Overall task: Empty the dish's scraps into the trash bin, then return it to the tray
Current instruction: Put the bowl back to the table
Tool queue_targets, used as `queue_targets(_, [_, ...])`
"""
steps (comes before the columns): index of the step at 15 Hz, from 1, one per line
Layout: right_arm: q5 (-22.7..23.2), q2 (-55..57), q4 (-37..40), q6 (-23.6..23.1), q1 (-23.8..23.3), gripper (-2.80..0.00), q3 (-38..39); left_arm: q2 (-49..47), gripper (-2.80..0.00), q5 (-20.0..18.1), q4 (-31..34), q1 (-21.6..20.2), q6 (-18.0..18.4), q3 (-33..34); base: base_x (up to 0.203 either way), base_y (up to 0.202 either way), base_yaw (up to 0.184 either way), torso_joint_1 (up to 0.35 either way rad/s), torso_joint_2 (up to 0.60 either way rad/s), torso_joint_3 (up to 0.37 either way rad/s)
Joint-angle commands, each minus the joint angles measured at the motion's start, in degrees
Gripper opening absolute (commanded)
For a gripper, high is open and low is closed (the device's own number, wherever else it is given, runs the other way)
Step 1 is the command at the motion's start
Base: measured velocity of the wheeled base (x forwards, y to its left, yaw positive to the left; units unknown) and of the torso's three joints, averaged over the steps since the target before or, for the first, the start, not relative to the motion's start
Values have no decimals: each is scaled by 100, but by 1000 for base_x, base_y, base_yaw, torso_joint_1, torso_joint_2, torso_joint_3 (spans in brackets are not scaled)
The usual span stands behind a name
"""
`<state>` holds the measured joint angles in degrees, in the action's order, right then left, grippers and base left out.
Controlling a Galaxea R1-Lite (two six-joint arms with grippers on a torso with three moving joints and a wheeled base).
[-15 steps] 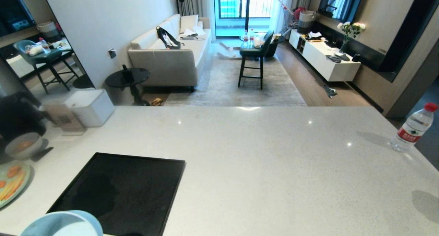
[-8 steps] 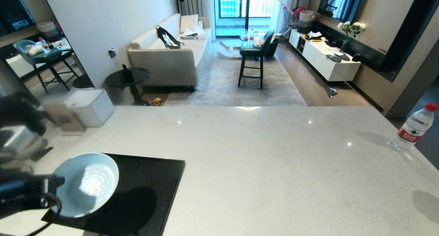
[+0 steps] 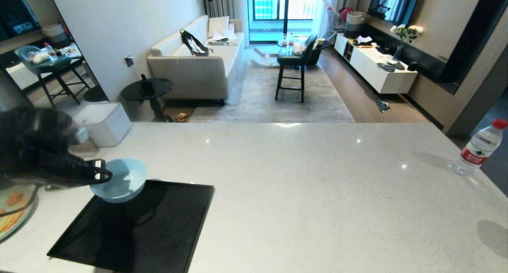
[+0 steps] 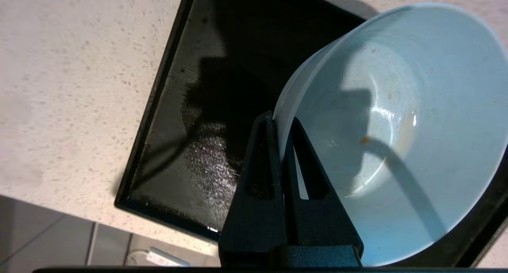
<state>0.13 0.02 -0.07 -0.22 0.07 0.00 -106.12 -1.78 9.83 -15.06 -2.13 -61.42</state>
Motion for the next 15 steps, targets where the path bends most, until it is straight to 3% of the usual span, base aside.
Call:
queue_targets(1, [4,-2,-1,-4,1,-280,0,-877,-280,-264,63,-309,-14,-281,0,0,0,0,0,0])
queue_targets(9, [4,-2,-1,-4,1,-280,0,-1011,-280,-674,79,-867,-132,9,0,0,0,0,0,0])
queue_targets(15, [4,-2,-1,-4,1,-280,0,-962,-280,-794,-335,-946,-139,591,0,0,0,0,0,0])
